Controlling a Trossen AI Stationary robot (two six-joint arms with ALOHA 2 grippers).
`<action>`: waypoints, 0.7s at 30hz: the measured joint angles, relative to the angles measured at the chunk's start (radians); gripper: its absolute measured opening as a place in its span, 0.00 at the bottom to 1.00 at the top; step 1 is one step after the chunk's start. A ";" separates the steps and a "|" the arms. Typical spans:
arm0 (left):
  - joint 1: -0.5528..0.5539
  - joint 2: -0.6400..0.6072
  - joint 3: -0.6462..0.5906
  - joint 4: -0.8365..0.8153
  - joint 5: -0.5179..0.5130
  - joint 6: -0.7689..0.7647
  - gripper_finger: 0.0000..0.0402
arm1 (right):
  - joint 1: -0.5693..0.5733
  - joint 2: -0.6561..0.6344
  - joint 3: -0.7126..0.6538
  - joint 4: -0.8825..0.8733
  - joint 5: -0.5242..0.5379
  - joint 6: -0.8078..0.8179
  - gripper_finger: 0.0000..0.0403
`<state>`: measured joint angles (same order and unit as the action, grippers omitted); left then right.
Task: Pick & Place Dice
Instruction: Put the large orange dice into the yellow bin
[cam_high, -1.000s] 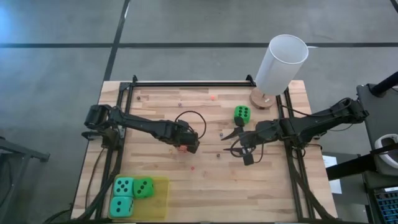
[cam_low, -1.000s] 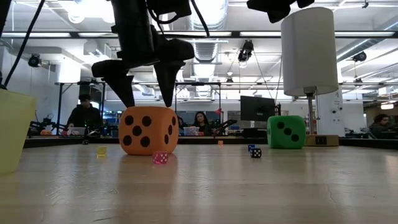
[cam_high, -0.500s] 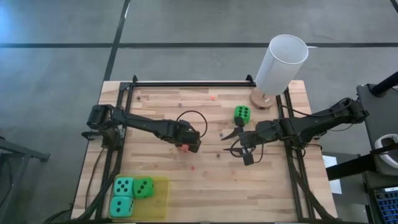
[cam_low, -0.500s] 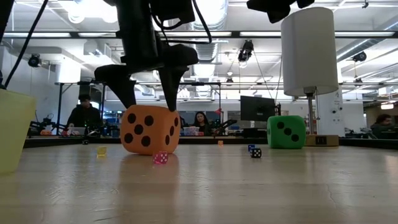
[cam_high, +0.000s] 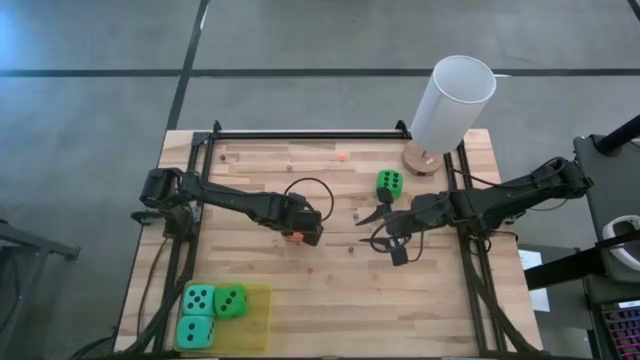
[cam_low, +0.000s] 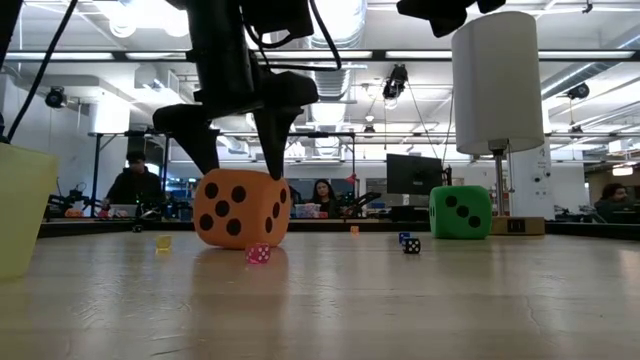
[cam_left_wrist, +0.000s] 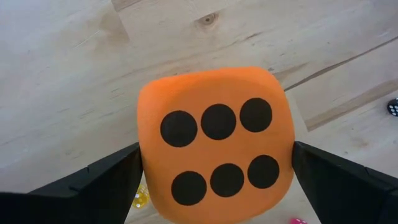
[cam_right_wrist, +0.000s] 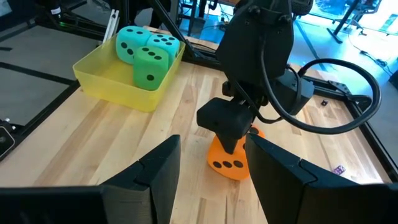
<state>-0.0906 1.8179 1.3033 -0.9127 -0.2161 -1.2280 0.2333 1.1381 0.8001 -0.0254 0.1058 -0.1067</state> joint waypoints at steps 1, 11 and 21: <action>0.000 0.000 0.000 0.000 0.000 0.000 0.99 | 0.000 0.000 0.000 0.000 0.000 0.001 0.45; 0.000 0.001 -0.001 0.001 -0.004 0.021 0.97 | 0.000 0.000 0.000 0.000 0.000 0.000 0.45; 0.000 0.000 0.000 0.001 -0.008 0.023 0.92 | 0.000 0.000 0.000 0.000 0.000 -0.001 0.45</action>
<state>-0.0902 1.8175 1.3033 -0.9115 -0.2237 -1.2049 0.2332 1.1381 0.8001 -0.0255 0.1059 -0.1078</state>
